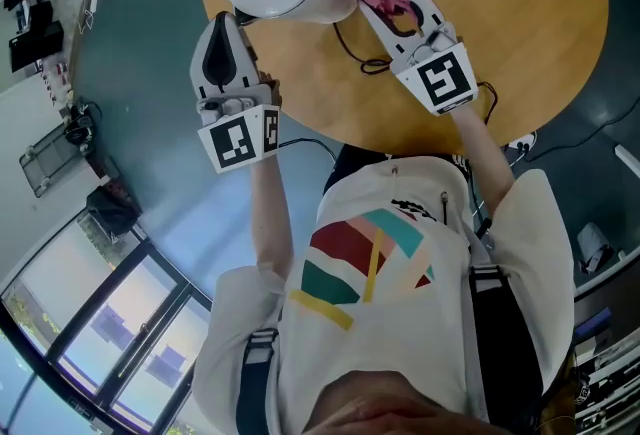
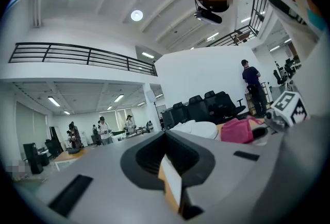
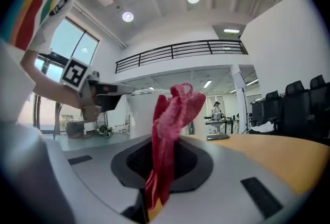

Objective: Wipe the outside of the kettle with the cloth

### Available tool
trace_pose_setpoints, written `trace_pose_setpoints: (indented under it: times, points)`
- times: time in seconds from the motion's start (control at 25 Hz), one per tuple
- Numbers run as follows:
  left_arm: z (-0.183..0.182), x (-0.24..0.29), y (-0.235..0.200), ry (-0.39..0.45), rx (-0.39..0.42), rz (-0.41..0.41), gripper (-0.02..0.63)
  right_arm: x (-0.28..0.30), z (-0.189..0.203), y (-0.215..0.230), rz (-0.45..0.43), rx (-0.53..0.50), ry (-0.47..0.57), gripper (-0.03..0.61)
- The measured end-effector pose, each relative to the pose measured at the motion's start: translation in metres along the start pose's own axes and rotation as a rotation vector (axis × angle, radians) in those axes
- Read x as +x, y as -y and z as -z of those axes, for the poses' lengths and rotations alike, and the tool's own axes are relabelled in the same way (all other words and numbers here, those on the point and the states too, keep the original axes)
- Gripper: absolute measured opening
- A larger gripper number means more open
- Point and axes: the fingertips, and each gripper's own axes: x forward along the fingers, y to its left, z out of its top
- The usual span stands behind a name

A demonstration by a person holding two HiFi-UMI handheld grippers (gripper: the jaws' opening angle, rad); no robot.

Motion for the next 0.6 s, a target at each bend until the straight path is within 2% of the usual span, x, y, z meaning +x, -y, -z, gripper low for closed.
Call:
trace_pose_setpoints:
  times: [0.08,0.2,0.28,0.44,0.6]
  points:
    - [0.004,0.002,0.004,-0.013,-0.008,0.018,0.043,-0.003,0.015,-0.039,-0.02,-0.087,-0.055,0.038]
    - [0.011,0.004,0.006,-0.033,-0.048,0.018,0.043,0.011,0.03,-0.09,0.015,-0.083,-0.024,0.038]
    - [0.014,0.003,0.005,-0.033,-0.063,0.019,0.043,0.029,0.038,-0.114,0.013,-0.123,-0.017,0.038]
    - [0.019,0.004,0.005,-0.025,-0.063,0.036,0.043,0.072,0.05,-0.134,0.02,-0.202,-0.033,0.038]
    - [0.019,0.004,0.007,-0.017,-0.082,0.035,0.043,0.091,0.051,-0.133,0.038,-0.193,-0.05,0.038]
